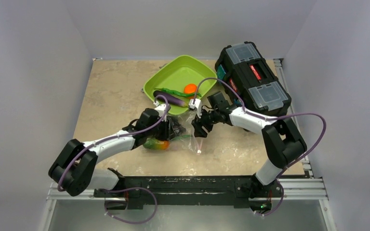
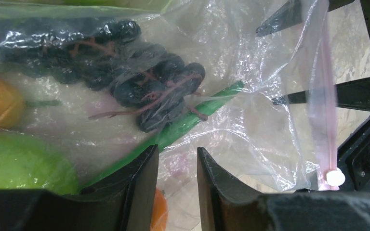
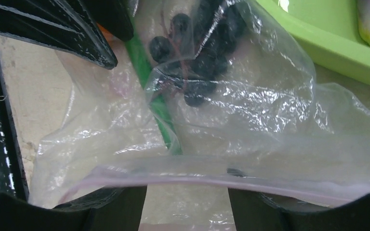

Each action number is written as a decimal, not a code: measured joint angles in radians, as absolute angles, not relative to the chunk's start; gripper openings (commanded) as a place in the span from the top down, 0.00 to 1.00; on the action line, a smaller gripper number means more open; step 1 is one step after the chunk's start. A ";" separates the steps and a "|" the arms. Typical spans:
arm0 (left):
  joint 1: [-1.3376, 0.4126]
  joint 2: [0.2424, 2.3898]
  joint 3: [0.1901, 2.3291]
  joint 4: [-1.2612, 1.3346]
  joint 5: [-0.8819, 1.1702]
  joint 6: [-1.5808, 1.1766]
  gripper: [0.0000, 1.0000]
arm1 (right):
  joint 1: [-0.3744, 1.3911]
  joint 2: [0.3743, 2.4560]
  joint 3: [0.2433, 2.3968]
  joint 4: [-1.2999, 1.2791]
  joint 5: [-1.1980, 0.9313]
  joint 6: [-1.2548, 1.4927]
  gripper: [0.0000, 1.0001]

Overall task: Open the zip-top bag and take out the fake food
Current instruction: Pick up the fake vegetable from the zipper food storage bag, then place the fake vegetable in the bin.

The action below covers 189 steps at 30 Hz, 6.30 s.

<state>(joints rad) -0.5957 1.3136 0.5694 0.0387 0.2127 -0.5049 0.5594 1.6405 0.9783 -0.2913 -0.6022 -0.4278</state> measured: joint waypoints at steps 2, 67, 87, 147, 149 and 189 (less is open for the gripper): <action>-0.596 1.332 0.574 0.046 0.213 -0.507 0.67 | 0.552 1.657 0.978 -0.289 -0.603 -0.419 0.40; -0.591 0.387 0.323 -0.097 0.155 -0.476 0.22 | 0.727 1.373 1.016 -0.644 -0.042 -0.824 1.00; -0.591 0.322 0.326 -0.318 0.030 -0.476 0.15 | 0.580 0.927 0.874 -0.862 0.197 -0.847 1.00; -0.591 0.221 0.390 -0.436 0.049 -0.591 0.00 | 0.400 1.343 1.419 -0.751 -0.196 -0.874 1.00; -0.591 0.228 0.391 -0.437 0.049 -0.591 0.00 | 0.424 1.399 1.446 -0.734 -0.171 -0.884 1.00; -0.591 0.204 0.404 -0.506 0.013 -0.583 0.00 | 0.493 2.047 1.847 -0.627 -0.042 -0.880 0.64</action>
